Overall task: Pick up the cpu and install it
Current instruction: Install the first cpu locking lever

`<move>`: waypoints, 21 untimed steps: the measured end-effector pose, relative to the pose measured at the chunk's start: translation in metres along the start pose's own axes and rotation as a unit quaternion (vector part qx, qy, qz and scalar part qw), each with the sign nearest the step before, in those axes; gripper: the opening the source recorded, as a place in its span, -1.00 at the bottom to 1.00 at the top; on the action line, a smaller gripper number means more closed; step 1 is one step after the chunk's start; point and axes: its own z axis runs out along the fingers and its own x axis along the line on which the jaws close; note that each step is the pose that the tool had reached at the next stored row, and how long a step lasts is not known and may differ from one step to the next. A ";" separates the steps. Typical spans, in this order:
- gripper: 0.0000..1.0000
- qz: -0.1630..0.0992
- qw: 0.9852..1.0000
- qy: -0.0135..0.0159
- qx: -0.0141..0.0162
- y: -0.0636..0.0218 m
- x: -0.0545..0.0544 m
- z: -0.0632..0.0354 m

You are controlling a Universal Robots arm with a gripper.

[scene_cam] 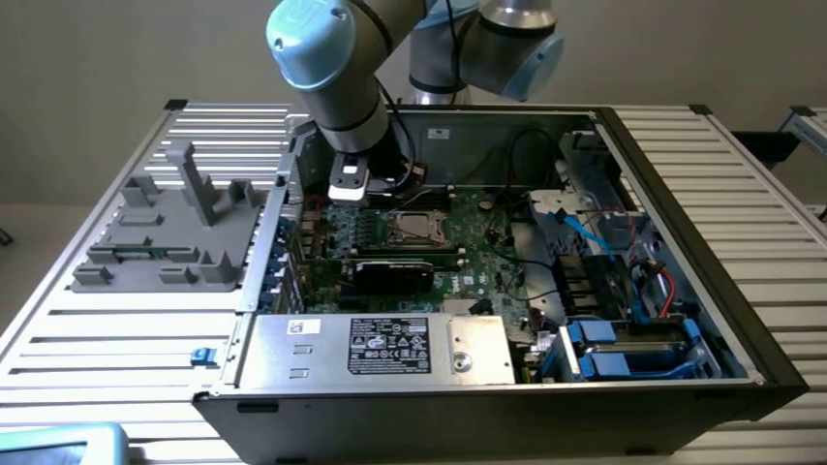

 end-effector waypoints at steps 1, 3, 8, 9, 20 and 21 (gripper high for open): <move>-0.79 0.000 1.000 0.000 0.000 0.0001 0.000 0.0002; -0.79 0.001 1.000 0.001 0.001 0.0001 0.000 0.0005; -0.79 0.002 1.000 0.002 0.001 -0.0003 0.002 0.0017; -0.79 0.002 1.000 0.002 0.001 -0.0005 0.003 0.0021; -0.79 0.007 1.000 0.005 0.000 -0.0003 0.010 0.0081; -0.79 0.007 1.000 0.005 0.000 -0.0002 0.010 0.0085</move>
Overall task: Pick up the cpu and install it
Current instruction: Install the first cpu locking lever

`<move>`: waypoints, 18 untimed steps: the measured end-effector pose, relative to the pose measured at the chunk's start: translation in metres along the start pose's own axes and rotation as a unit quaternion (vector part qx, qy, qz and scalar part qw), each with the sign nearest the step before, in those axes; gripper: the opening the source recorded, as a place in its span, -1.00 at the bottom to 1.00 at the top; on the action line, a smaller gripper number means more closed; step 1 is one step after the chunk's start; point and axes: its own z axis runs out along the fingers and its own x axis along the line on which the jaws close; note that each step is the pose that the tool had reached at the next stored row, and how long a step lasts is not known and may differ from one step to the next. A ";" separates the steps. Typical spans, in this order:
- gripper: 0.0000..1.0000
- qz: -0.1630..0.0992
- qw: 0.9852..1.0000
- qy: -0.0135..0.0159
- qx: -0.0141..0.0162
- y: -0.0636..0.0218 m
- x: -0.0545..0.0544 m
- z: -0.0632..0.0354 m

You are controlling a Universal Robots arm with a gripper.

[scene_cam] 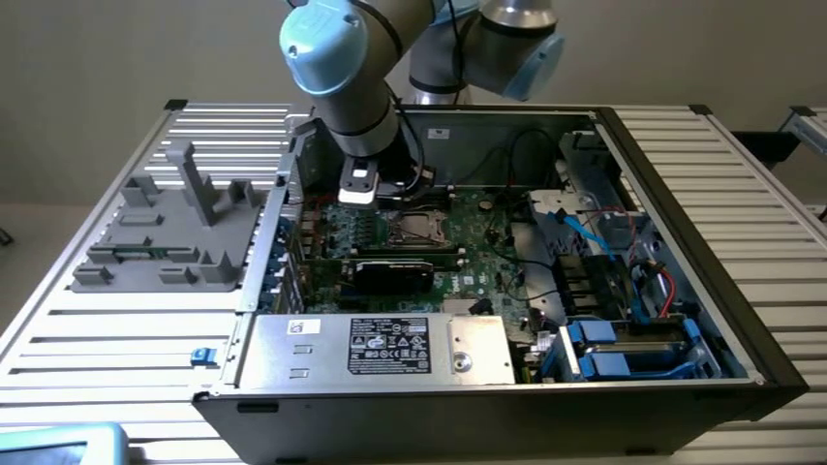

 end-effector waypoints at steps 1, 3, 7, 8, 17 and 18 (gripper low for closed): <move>-0.79 0.000 1.000 0.000 0.000 0.0000 0.000 0.0003; -0.79 0.000 1.000 0.001 0.000 0.0002 0.000 0.0011; -0.79 0.001 1.000 0.001 0.000 0.0005 0.001 0.0021; -0.79 0.001 1.000 0.001 0.000 0.0005 0.001 0.0023; -0.79 0.002 1.000 0.002 0.000 0.0010 0.001 0.0035; -0.79 0.002 1.000 0.002 0.000 0.0011 0.001 0.0035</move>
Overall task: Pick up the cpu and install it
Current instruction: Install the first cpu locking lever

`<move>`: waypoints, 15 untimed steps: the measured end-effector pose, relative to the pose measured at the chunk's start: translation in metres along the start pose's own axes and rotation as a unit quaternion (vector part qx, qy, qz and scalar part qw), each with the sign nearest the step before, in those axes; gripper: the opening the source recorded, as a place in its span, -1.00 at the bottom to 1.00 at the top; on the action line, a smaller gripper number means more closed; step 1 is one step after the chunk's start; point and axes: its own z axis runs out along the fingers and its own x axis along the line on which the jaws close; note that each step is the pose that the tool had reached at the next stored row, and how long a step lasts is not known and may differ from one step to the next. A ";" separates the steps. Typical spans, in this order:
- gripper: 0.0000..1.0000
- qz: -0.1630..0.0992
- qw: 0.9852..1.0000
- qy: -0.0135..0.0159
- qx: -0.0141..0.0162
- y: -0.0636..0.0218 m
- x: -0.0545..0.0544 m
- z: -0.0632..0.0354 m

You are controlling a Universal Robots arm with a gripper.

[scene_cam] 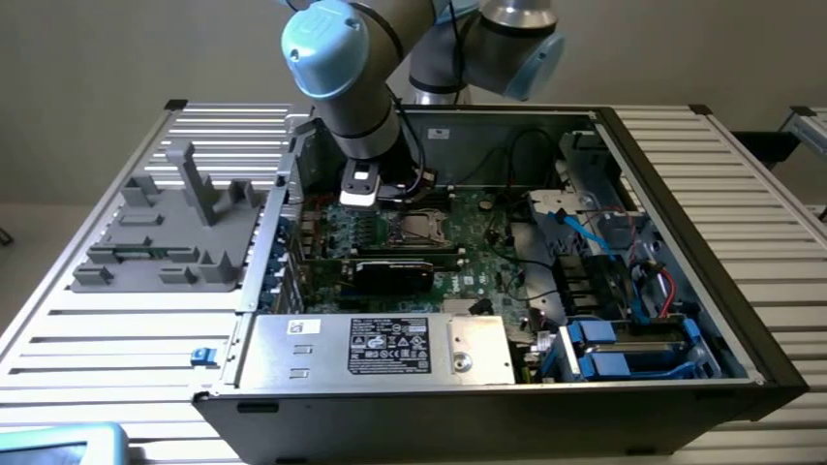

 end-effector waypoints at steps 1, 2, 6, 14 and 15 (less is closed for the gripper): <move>-0.79 0.000 1.000 0.000 0.000 0.0001 0.000 0.0000; -0.79 0.000 1.000 0.000 0.000 0.0002 0.000 0.0001; -0.79 0.000 1.000 0.000 0.000 0.0003 0.000 -0.0002; -0.79 0.000 1.000 0.000 0.001 -0.0003 -0.012 -0.0137; -0.79 0.000 1.000 0.000 0.001 -0.0003 -0.013 -0.0139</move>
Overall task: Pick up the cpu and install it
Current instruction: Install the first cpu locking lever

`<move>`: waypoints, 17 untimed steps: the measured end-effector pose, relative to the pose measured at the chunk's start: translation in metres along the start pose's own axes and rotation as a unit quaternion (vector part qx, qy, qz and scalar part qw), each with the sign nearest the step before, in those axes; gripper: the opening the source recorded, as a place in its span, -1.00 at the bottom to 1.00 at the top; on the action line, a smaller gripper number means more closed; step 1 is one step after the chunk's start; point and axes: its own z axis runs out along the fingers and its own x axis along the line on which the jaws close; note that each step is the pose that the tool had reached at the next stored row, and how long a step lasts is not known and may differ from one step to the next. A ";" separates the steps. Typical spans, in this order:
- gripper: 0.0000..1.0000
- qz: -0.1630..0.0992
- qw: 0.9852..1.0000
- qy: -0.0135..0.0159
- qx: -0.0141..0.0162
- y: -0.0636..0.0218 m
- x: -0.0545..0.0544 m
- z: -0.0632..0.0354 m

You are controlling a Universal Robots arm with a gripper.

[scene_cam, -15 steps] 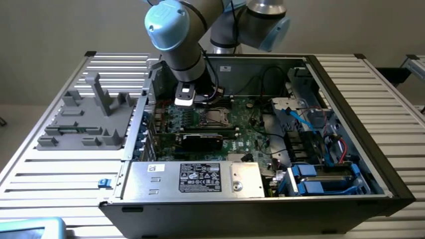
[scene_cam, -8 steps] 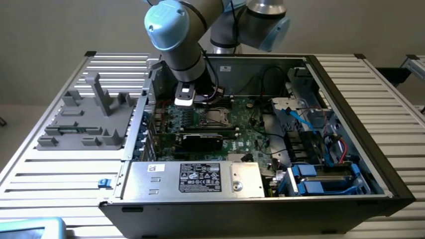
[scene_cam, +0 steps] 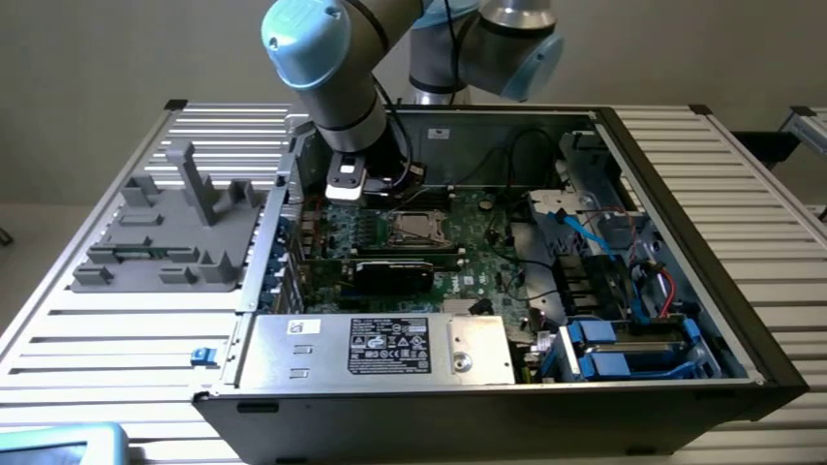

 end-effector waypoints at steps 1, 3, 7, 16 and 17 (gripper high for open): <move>-0.79 0.000 1.000 0.000 0.000 -0.0002 0.000 0.0000; -0.79 0.000 1.000 0.000 0.000 -0.0014 -0.001 0.0003; -0.79 0.000 1.000 0.000 0.000 -0.0024 -0.002 0.0007; -0.79 0.000 1.000 0.000 0.000 -0.0037 0.003 0.0023; -0.79 0.000 1.000 0.000 0.000 -0.0037 0.004 0.0026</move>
